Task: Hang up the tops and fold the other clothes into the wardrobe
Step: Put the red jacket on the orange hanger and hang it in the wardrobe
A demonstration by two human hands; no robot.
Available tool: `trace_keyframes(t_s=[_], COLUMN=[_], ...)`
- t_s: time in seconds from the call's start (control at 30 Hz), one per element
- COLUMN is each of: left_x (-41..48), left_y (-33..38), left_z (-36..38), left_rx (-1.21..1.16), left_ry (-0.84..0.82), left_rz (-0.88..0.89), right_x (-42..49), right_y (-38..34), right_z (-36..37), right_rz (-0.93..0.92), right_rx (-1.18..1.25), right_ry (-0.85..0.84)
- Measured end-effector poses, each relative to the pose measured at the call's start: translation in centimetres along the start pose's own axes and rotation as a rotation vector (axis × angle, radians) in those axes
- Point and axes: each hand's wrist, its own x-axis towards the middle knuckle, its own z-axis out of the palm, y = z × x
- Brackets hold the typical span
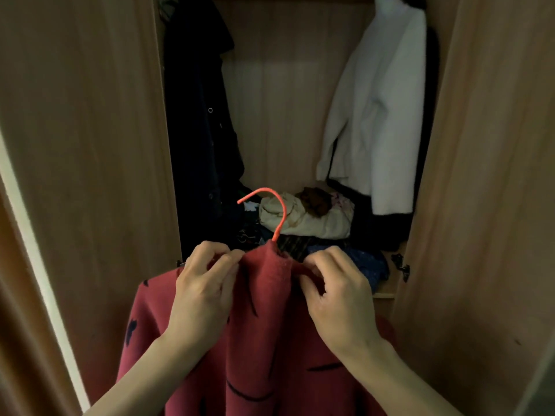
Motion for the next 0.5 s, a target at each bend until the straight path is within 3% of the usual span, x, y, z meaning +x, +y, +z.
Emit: trace_keyframes(t_s=[0.5], left_x=[15.0], left_y=[1.2], left_z=[6.6], left_rx=[0.062], left_ry=[0.001], left_rz=[0.206], right_x=[13.1], right_y=[9.1], right_z=[0.0], right_rz=[-0.043], right_rx=[0.099], right_ry=[0.273])
